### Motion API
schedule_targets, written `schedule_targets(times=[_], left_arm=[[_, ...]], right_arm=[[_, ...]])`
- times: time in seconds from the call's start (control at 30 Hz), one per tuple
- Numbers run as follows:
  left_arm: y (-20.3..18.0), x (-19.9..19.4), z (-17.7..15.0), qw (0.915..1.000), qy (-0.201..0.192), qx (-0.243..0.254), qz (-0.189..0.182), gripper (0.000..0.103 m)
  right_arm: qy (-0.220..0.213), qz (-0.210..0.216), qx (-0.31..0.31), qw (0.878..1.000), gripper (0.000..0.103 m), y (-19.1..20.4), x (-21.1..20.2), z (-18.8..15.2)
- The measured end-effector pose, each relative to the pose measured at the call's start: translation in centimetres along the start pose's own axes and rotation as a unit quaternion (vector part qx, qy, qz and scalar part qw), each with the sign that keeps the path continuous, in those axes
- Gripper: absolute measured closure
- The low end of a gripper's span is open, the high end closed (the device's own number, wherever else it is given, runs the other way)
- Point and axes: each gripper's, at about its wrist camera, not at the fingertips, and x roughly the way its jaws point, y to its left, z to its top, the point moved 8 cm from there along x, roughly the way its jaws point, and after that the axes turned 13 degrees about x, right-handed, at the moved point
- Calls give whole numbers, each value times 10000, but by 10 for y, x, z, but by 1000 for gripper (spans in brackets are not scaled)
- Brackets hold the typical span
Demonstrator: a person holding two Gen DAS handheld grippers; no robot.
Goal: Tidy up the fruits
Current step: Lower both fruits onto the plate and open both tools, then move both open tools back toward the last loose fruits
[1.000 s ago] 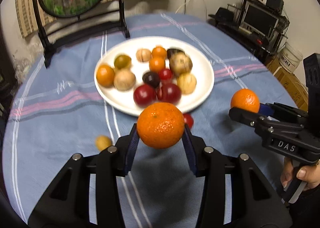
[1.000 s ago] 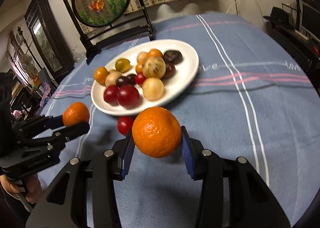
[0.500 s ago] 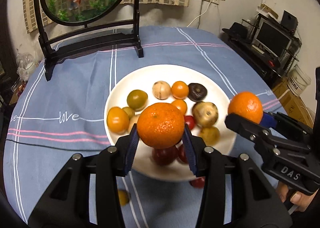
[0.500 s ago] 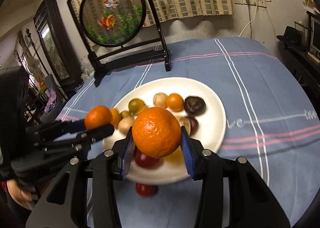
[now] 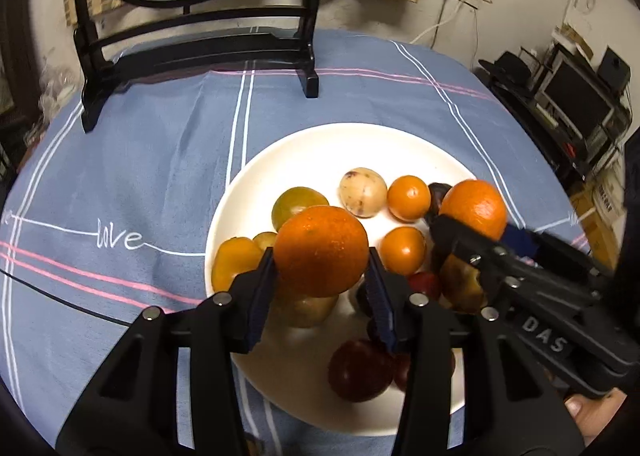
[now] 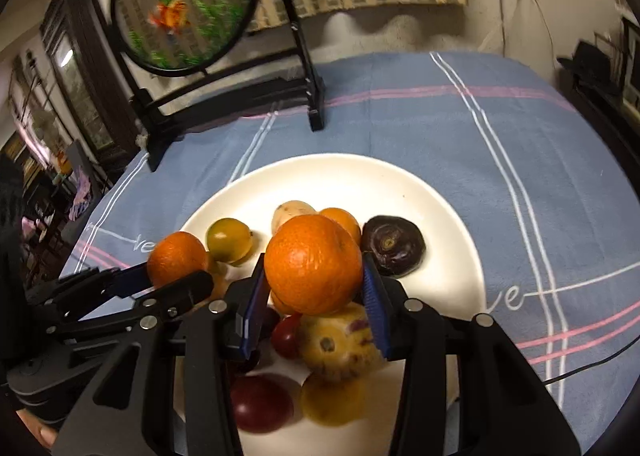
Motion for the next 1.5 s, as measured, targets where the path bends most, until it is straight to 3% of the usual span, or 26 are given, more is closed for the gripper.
schedule_targets(times=[0.07,0.13,0.2,0.33,0.6,0.77,1.1,1.5], left_arm=[[-1,-4,1,10000,-49,-2,-71,47],[2,-14,2,9997,-177,57,150,34],[7,-31,6,9985,-448,38,314,31],[11,-53,2,9981,-553,-49,255,26],[16,-81,-36,9979,-508,34,408,24],[12,-91,-63,9976,-453,167,496,23],[15,-97,-109,9978,-311,224,545,21],[34,-81,-124,9978,-181,165,608,19]], right_arm=[[36,77,166,9998,57,-4,-1,-1],[-42,62,129,9999,57,-5,-8,-3],[-101,51,104,9999,57,-6,-14,-3],[-278,218,187,9992,56,-6,-38,-5],[-415,302,26,9987,55,-5,-85,-35],[-386,146,-128,9991,55,-10,-100,-64],[-45,-120,-295,9995,55,-16,-87,-107],[403,-374,-754,9956,55,10,-49,-134]])
